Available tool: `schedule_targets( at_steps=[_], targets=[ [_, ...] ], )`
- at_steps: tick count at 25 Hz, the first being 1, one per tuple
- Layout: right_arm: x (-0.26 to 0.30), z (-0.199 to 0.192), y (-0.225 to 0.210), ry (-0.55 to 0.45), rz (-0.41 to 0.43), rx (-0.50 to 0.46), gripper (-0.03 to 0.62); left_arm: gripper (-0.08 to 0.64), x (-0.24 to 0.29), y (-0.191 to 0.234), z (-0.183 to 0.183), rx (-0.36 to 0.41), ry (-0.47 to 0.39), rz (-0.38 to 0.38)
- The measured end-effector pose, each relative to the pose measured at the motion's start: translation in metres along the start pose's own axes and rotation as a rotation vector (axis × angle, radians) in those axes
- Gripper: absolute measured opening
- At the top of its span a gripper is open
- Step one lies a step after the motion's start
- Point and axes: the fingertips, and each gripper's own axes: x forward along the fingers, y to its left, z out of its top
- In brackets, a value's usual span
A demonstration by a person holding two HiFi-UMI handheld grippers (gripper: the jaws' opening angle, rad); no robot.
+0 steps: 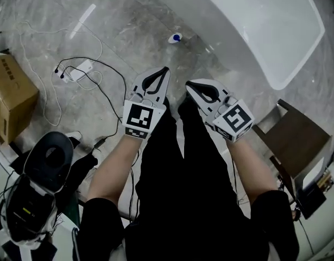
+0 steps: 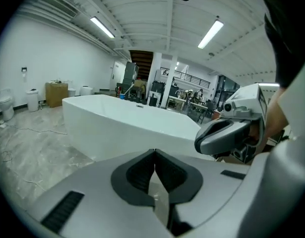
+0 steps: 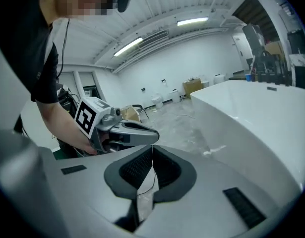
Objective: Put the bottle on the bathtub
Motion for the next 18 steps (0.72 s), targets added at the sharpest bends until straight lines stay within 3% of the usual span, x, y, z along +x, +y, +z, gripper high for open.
schedule_targets(
  at_steps=[3,10,18],
  targets=[
    [-0.02,0.032,0.031,0.008,-0.026,-0.037,0.029,0.015,-0.04,-0.015,0.028,-0.039,-0.029,0.005],
    [-0.078,0.084,0.091,-0.081,-0.115,-0.13,0.029,0.015,-0.127,-0.036,0.064,-0.137,-0.077,0.053],
    [-0.167,0.111,0.128,-0.19,-0.24,-0.107,0.028,0.015,-0.188,-0.083,0.111,-0.071,-0.114,0.048]
  ],
)
